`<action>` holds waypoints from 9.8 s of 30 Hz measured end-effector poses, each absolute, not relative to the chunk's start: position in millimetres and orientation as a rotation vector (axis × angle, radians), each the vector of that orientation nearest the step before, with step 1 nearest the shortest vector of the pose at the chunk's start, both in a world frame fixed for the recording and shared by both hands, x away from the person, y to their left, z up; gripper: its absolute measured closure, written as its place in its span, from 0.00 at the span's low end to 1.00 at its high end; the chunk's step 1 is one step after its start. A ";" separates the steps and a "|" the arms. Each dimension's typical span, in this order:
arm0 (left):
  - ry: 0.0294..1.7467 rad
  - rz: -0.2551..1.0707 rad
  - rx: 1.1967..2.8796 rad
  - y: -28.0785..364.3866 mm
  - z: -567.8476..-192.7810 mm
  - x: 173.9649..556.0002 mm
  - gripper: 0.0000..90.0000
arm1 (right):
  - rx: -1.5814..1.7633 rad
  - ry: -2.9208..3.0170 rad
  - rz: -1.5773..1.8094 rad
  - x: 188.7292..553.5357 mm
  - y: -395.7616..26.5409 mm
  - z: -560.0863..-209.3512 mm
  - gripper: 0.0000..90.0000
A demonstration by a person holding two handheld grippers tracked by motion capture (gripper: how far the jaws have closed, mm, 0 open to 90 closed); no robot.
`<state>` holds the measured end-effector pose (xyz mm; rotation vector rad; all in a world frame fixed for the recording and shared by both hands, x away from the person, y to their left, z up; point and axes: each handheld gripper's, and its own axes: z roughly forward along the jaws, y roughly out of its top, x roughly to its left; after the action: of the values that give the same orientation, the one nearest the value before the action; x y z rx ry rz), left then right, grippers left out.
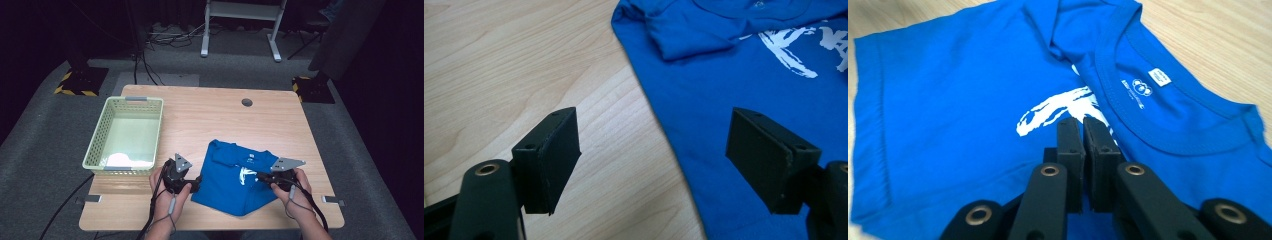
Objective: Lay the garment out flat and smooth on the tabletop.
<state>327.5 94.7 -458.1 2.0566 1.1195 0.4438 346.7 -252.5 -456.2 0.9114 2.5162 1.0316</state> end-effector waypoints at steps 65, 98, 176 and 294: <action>0.917 0.294 2.371 30.4 -485.6 320.8 0.33 | 1.109 2.388 0.998 323.8 -325.6 -496.2 0.47; 0.935 0.397 2.330 19.5 -474.5 370.1 0.91 | 1.226 2.368 1.007 378.4 -338.1 -481.4 0.97; 0.935 0.408 2.279 14.1 -491.3 340.0 0.44 | 1.008 2.370 1.074 338.0 -327.7 -502.5 0.44; 1.003 0.591 2.189 24.7 -418.6 406.6 0.97 | 1.012 2.370 1.075 331.9 -327.3 -502.7 0.43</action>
<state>406.6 24.7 -418.6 2.1892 1.0029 0.5907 331.9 -327.3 -502.7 1.0123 2.3699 1.0750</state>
